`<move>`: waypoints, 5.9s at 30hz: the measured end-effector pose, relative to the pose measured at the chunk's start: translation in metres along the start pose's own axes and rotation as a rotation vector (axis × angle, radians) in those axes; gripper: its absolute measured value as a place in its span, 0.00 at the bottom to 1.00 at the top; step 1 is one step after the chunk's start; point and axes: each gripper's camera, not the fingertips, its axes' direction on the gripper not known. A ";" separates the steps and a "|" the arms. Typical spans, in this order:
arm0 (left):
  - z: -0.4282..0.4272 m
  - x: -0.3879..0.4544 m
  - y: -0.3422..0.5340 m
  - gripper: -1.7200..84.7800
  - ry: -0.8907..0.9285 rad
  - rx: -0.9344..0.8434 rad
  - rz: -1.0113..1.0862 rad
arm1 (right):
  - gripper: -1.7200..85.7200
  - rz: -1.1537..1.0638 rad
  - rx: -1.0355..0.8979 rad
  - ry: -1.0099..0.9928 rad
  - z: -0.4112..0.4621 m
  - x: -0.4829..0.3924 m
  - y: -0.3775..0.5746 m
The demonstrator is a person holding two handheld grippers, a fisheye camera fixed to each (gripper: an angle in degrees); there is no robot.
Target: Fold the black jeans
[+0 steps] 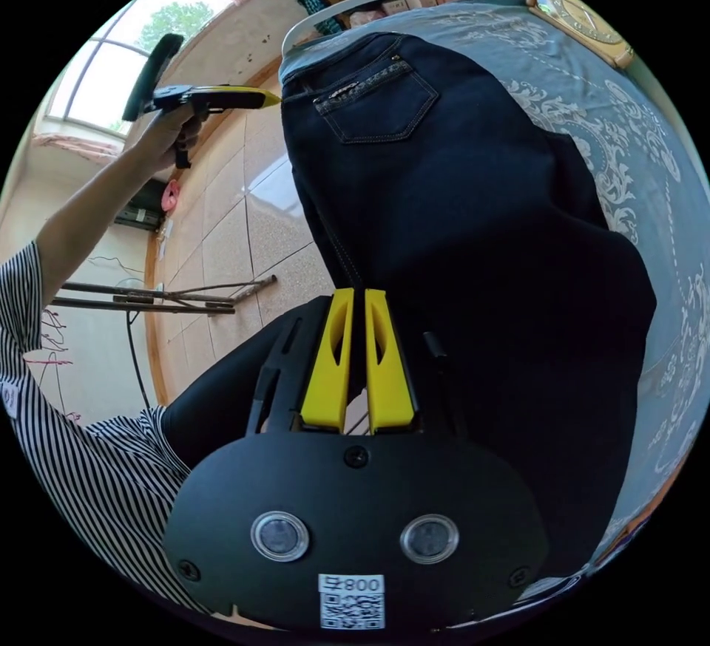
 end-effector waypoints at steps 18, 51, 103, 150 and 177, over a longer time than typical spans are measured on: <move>0.030 0.122 -0.003 0.02 0.321 0.056 0.156 | 0.05 0.041 0.050 -0.085 0.015 -0.008 0.024; -0.013 0.311 -0.248 0.08 0.121 -0.122 0.434 | 0.02 0.159 0.168 -0.245 0.061 0.049 0.129; -0.354 0.564 -0.128 0.02 0.227 -0.174 0.296 | 0.02 0.571 0.295 -0.089 0.018 0.188 0.645; -0.663 1.153 -0.350 0.05 0.407 -0.312 0.895 | 0.10 1.278 0.822 0.122 -0.057 0.439 1.424; -0.845 1.248 -0.395 0.07 0.470 -0.295 0.945 | 0.02 1.116 0.808 -0.062 -0.048 0.418 1.581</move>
